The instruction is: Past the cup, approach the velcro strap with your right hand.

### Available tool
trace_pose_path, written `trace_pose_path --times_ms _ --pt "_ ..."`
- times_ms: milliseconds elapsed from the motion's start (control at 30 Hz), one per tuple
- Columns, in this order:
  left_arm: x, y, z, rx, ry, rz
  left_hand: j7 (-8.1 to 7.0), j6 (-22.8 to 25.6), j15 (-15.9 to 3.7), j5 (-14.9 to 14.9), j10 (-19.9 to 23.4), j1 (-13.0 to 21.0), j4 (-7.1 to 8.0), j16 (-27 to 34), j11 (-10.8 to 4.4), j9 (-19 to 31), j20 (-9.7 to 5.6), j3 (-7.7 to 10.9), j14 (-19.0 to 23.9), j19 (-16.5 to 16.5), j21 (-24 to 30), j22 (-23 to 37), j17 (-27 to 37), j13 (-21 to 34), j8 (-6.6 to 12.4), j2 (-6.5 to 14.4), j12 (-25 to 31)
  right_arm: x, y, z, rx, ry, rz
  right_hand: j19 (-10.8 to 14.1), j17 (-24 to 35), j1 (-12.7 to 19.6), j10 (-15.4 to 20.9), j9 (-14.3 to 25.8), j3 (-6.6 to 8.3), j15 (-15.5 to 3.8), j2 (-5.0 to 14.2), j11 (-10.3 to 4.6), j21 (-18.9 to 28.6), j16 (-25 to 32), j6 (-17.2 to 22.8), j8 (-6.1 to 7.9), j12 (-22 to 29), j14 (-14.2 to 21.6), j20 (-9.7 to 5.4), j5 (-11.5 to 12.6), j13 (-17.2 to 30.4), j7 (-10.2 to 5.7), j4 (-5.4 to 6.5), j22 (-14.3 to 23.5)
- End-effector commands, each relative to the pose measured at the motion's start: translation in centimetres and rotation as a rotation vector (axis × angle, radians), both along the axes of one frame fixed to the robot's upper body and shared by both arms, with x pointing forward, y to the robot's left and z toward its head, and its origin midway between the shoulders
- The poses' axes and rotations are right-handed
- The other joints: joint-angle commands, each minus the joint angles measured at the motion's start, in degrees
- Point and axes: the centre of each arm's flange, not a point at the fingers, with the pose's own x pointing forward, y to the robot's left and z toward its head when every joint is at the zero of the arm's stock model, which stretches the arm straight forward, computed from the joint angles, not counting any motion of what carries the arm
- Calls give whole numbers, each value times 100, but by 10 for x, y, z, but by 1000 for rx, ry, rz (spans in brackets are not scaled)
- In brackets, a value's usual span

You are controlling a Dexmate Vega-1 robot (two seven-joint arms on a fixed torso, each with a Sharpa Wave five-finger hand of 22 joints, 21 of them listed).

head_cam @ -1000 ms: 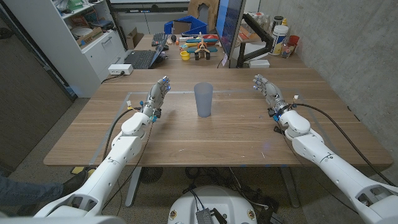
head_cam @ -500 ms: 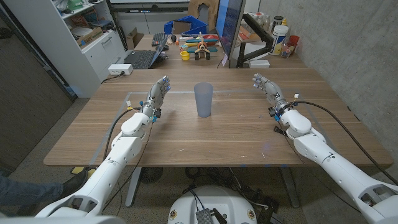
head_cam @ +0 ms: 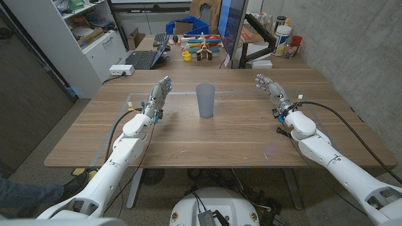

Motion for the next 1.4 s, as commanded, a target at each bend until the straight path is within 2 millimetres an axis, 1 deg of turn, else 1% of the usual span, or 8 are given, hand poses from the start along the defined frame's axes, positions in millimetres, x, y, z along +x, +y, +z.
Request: trace_pose_path --times_ms 33,300,600,900,967,1100,1233,1400 --pt "-2 -4 0 8 3 5 17 50 5 23 18 48 -32 33 -22 21 -22 19 -9 -147 -12 25 13 16 38 14 40 -2 -10 -3 2 -25 -33 65 -5 0 74 11 12 -44 -61 -4 -36 35 15 59 39 73 -205 37 32 -44 -19 19" --pt "-3 -6 1 9 6 8 14 65 4 24 13 78 -46 31 -12 21 -27 36 -8 -140 -33 26 10 10 38 55 37 -4 -15 -5 -30 -50 -34 117 -12 -11 115 12 -7 -90 -100 -62 -66 37 56 72 45 121 -214 51 33 -83 -38 18" --pt "-2 -8 1 17 10 2 15 76 4 20 17 98 -59 29 -8 21 -26 42 -7 -134 -54 26 9 5 36 77 36 -11 -16 -4 -46 -75 -41 154 -37 77 147 10 -14 -133 -212 -113 -129 20 66 73 42 168 -219 93 34 -123 -152 13" --pt "-3 -7 4 23 4 1 6 85 6 13 13 109 -69 25 -24 21 -16 39 -11 -140 -80 28 10 0 34 86 34 -19 -21 -1 -70 -94 -58 175 -44 113 184 11 -17 -154 -260 -133 -173 13 82 76 47 203 -222 120 35 -135 -201 13" --pt "-4 -7 4 23 3 1 3 83 1 11 24 111 -71 24 -33 21 -18 38 -14 -137 -86 28 10 -1 31 88 38 -21 -21 0 -77 -98 -59 184 -44 118 176 11 -21 -162 -276 -190 -192 11 87 77 39 214 -221 130 35 -148 -214 14" --pt "-5 -7 4 21 2 2 8 93 4 7 6 113 -74 23 -17 21 -14 34 -18 -137 -100 29 11 -3 32 91 30 -22 -22 1 -76 -91 -61 196 -43 118 208 12 -24 -164 -285 -144 -207 12 95 78 48 232 -217 139 35 -151 -221 14" --pt "-5 -8 2 19 2 -3 9 89 5 3 9 115 -77 22 -23 21 -11 30 -20 -135 -110 29 12 -5 28 92 31 -23 -24 1 -92 -105 -53 208 -43 124 213 12 -24 -175 -292 -182 -225 15 98 78 45 257 -209 150 36 -162 -231 15" --pt "-5 -9 0 15 3 -4 13 95 1 1 17 116 -79 22 -18 21 -6 27 -21 -135 -121 30 12 -6 28 94 34 -25 -27 1 -91 -119 -48 247 -53 200 238 13 -1 -229 -305 -273 -268 11 124 85 43 308 -212 184 36 -211 -291 14"
